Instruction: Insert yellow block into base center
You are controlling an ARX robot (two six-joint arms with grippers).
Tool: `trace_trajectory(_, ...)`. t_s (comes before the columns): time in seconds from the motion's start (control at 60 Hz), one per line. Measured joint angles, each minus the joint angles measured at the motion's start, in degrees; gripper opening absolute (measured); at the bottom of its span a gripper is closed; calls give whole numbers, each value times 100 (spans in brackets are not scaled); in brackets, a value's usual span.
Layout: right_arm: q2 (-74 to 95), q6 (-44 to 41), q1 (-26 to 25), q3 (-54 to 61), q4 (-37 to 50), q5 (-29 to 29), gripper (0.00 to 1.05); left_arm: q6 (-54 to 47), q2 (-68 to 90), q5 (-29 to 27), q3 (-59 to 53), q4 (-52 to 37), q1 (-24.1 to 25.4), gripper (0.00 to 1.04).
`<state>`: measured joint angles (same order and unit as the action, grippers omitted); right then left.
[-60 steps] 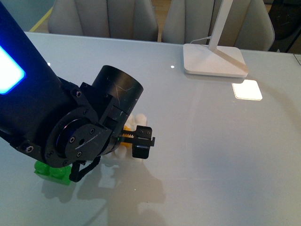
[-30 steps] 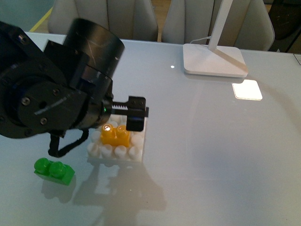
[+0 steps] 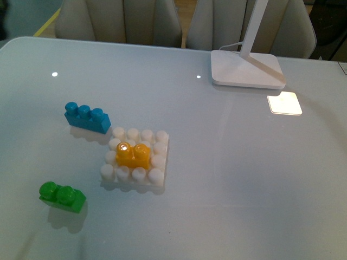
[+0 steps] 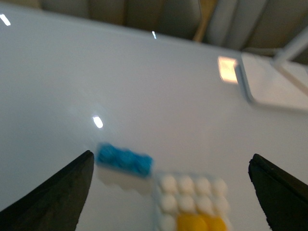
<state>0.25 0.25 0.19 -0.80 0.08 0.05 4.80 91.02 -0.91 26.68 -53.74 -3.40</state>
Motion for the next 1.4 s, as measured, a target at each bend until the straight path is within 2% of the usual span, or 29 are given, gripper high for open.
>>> trace_trajectory(0.05,4,0,0,2,0,7,96,-146,-313,31,-581,-789,223,69)
trace_trajectory(0.1,4,0,0,0,0,7,96,-236,-800,22,-1043,-1078,332,60)
trace_trajectory(0.217,2,0,0,2,0,-9,96,-352,-1974,90,-1812,-796,343,38)
trace_trajectory(0.416,2,0,0,2,0,-7,96,-396,-2924,92,-2175,-232,341,3)
trace_trajectory(0.833,2,0,0,2,0,-7,96,-417,-5082,90,-2581,1493,341,3)
trace_trajectory(1.399,2,0,0,2,0,-7,96,-417,-7230,90,-2597,3499,341,3)
